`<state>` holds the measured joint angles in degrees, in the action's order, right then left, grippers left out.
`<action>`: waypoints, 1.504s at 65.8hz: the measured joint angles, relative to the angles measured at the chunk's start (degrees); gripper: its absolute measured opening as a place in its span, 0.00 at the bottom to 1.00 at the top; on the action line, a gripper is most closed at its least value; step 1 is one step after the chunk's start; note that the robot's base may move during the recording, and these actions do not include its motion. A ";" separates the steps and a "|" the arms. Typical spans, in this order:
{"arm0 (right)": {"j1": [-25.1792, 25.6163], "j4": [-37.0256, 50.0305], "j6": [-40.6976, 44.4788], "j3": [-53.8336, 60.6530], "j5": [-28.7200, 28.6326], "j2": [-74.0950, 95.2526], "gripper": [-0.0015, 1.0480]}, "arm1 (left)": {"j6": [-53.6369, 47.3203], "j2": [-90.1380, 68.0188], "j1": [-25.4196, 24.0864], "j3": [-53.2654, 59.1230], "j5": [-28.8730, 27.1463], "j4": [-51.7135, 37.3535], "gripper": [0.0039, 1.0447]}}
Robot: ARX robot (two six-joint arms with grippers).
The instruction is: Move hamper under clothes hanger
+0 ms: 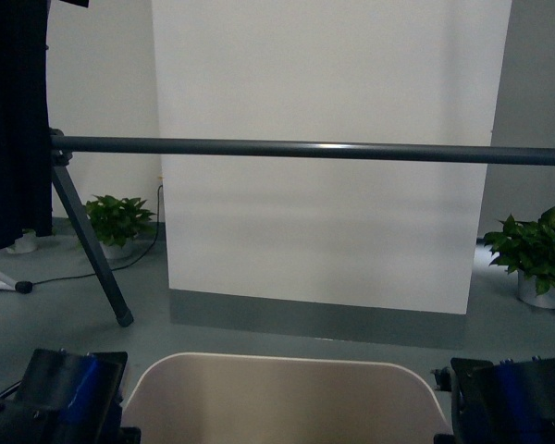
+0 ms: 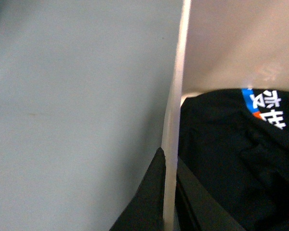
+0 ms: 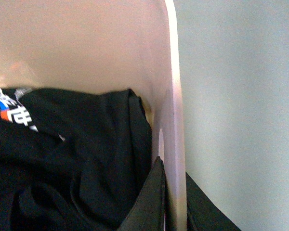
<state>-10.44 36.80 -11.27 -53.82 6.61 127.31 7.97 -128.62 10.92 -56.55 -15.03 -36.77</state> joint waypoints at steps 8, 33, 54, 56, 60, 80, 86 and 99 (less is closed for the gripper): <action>0.04 -2.08 0.00 -2.84 0.42 0.57 0.03 | -0.04 -0.76 -0.33 -3.74 -0.04 3.17 0.04; 0.63 -5.40 -0.63 -7.67 0.33 7.63 0.03 | -0.09 -13.00 -0.61 -16.35 1.27 11.43 0.04; 1.60 -5.11 -2.40 -9.14 -0.20 11.78 0.03 | -0.02 -17.29 0.35 -22.25 0.35 13.94 0.04; 1.66 -5.01 -2.49 -9.20 -0.20 12.02 0.03 | 0.00 -17.44 0.42 -22.56 0.17 14.19 0.04; 1.73 -4.76 -2.62 -9.38 -0.15 12.46 0.03 | 0.02 -17.70 0.50 -23.04 -0.07 14.62 0.04; 1.90 -4.17 -3.21 -10.51 0.11 13.84 0.03 | 1.79 -19.04 0.55 -24.26 -1.97 15.74 0.31; 1.90 -4.15 -3.02 -10.58 0.50 13.84 0.09 | 2.10 -19.02 0.59 -24.15 -2.62 14.88 0.42; 2.12 -1.49 -2.27 -8.85 2.43 12.66 0.38 | 0.96 -17.22 0.74 -20.59 -1.88 10.32 0.71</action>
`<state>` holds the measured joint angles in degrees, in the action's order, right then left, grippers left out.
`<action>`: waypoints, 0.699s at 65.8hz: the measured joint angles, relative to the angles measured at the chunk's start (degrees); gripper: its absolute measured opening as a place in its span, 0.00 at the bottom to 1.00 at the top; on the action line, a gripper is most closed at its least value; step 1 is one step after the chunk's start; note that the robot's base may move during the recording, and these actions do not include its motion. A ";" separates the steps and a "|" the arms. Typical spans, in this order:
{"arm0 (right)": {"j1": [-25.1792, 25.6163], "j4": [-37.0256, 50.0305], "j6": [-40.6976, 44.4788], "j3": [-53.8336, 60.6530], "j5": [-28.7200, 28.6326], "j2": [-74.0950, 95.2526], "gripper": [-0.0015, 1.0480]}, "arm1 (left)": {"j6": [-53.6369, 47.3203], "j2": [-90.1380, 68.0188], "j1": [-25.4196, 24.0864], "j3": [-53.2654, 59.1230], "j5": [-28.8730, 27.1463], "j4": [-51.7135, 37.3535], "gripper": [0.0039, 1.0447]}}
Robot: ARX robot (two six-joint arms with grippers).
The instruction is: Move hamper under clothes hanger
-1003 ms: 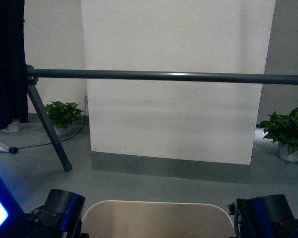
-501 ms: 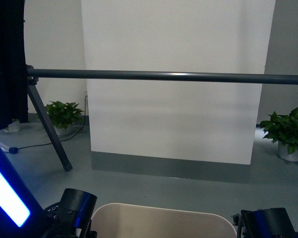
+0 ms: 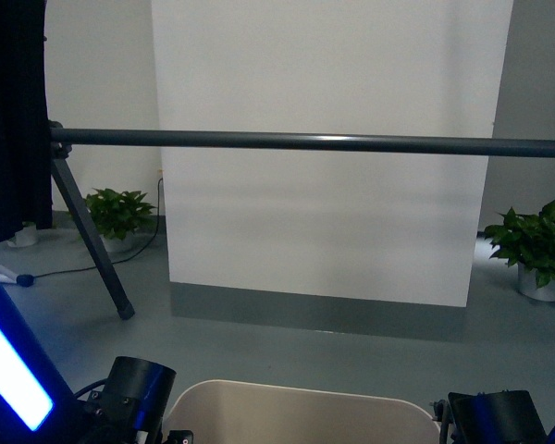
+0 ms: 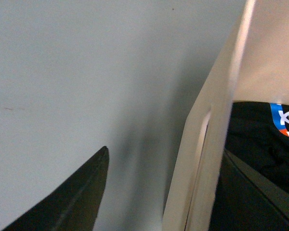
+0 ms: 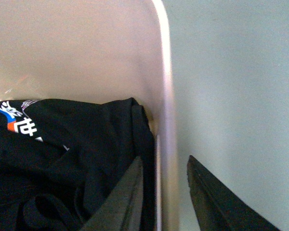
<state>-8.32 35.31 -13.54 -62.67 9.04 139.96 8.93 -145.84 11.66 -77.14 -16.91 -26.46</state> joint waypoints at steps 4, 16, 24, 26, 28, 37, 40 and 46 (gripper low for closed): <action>0.09 1.01 0.22 1.07 0.70 -1.29 0.45 | -0.24 0.92 0.17 1.29 0.09 -0.96 0.78; 0.48 4.70 1.27 5.07 2.47 -8.48 0.66 | -1.49 6.82 1.07 5.33 -0.13 -4.48 0.95; 0.66 7.45 2.16 8.13 3.43 -15.41 0.83 | -2.56 13.62 1.88 8.22 -0.94 -8.28 0.94; 0.68 7.89 2.40 8.74 3.63 -16.79 0.87 | -2.95 15.02 2.01 8.83 -1.09 -9.11 0.94; 0.68 8.35 2.73 9.38 3.93 -18.14 0.90 | -3.39 16.44 2.23 9.51 -1.49 -10.10 0.94; 0.50 10.45 4.33 12.68 5.09 -25.24 0.92 | -6.38 23.56 3.41 13.44 -3.17 -16.39 0.94; 0.35 10.95 4.83 13.57 5.49 -27.10 0.92 | -7.13 25.42 3.78 14.34 -3.58 -17.25 0.94; -0.17 11.87 6.21 15.58 6.56 -31.67 0.92 | -8.41 29.59 4.68 16.26 -4.13 -18.47 0.94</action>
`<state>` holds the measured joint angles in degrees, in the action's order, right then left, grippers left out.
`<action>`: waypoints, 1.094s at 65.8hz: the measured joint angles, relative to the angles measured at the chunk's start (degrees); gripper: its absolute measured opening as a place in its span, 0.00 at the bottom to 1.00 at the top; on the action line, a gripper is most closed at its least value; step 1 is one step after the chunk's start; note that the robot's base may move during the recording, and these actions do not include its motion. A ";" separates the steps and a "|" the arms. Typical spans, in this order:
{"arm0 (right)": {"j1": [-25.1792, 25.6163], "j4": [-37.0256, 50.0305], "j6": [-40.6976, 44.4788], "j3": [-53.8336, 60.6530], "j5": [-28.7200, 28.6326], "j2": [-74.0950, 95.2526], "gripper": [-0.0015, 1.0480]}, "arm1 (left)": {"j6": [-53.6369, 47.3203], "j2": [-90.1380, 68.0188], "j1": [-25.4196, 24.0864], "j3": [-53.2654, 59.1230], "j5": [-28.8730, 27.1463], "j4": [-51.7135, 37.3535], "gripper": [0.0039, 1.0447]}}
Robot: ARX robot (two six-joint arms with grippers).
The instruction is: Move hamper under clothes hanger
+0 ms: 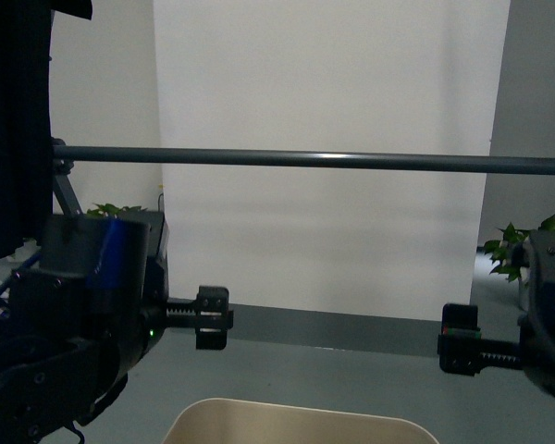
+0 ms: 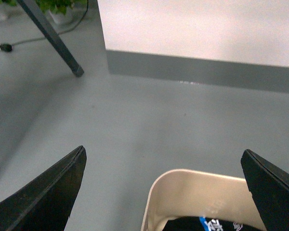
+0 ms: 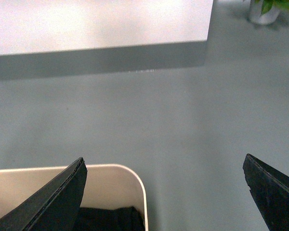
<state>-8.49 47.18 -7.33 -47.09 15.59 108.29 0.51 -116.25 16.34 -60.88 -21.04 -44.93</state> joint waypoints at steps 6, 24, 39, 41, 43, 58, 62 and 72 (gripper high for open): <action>-0.83 0.68 1.49 1.66 1.18 -4.68 0.92 | -0.98 4.07 0.94 1.62 -0.22 -0.87 0.94; -4.46 -0.98 6.93 2.93 4.59 -16.98 0.92 | -4.94 15.74 4.00 3.96 -1.70 -0.35 0.94; -8.41 -2.32 13.27 2.93 9.29 -24.83 0.92 | -8.76 23.87 5.60 4.11 -3.41 1.07 0.94; -8.90 -2.23 13.92 2.93 9.66 -25.38 0.92 | -9.18 24.35 5.66 4.33 -3.37 0.96 0.94; -9.22 -1.92 14.34 2.93 9.84 -25.66 0.92 | -9.44 24.59 5.68 4.55 -3.28 0.85 0.94; -10.16 -1.05 15.85 3.02 9.84 -26.01 0.92 | -10.29 24.83 5.75 5.38 -3.28 0.74 0.94; -10.14 -1.05 15.98 3.04 9.88 -26.01 0.92 | -10.38 24.83 5.75 5.38 -3.19 0.81 0.94; -8.46 -8.79 11.82 4.98 1.73 -29.31 0.79 | -4.42 30.23 3.96 11.30 2.29 7.80 0.73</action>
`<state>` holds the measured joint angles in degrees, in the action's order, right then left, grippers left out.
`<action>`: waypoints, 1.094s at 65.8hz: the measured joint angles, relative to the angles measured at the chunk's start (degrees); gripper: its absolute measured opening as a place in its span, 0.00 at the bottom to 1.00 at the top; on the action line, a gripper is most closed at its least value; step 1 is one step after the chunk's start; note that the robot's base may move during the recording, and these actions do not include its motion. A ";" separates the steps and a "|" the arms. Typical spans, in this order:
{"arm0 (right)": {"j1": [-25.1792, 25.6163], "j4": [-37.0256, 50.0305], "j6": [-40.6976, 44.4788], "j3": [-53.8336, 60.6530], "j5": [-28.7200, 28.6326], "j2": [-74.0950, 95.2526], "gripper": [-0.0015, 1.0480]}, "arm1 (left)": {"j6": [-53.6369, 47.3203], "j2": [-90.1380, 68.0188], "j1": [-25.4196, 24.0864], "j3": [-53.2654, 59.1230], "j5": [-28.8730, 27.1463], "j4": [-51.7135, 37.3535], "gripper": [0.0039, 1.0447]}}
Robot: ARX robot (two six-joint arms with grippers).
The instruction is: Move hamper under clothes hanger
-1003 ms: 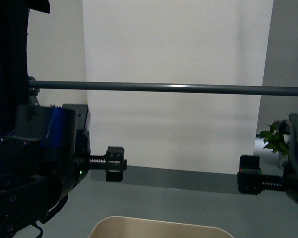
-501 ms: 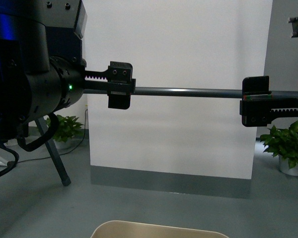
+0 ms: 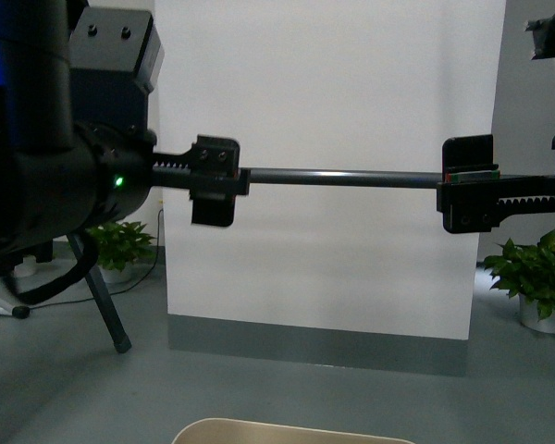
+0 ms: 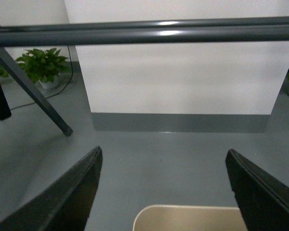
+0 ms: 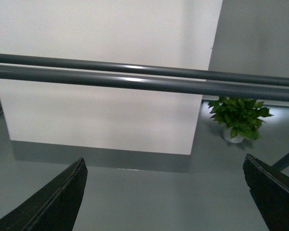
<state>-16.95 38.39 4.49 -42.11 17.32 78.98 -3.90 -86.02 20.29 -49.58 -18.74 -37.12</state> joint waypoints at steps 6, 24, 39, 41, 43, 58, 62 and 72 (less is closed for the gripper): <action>1.29 -0.07 -1.86 4.87 -2.56 -3.37 0.67 | 1.75 3.76 -1.84 5.92 1.33 -1.68 0.61; 6.88 4.31 -3.72 20.39 -7.56 -14.01 0.20 | 3.65 15.69 -8.20 24.26 7.37 -7.54 0.13; 10.03 4.74 -3.82 28.52 -10.60 -21.73 0.02 | 3.91 23.87 -12.04 33.75 10.75 -8.59 0.03; 10.38 4.66 -3.85 29.38 -10.95 -22.71 0.02 | 3.91 24.90 -12.44 34.73 11.17 -8.57 0.03; 10.69 4.44 -3.87 30.14 -11.23 -23.71 0.02 | 3.91 25.92 -12.79 35.65 11.50 -8.57 0.03; 13.92 1.97 -3.89 34.47 -15.19 -30.42 0.02 | 3.91 32.63 -14.84 40.50 13.44 -6.78 0.03; 15.82 0.92 -3.89 35.52 -17.00 -32.52 0.02 | 3.93 34.49 -15.34 41.53 13.94 -5.92 0.03; 16.81 -1.64 -3.91 37.38 -17.09 -36.85 0.02 | 3.93 39.39 -19.54 43.78 18.36 -3.23 0.03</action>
<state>-0.14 36.75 0.58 -4.73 0.23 42.13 0.03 -46.63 0.75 -5.80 -0.38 -40.36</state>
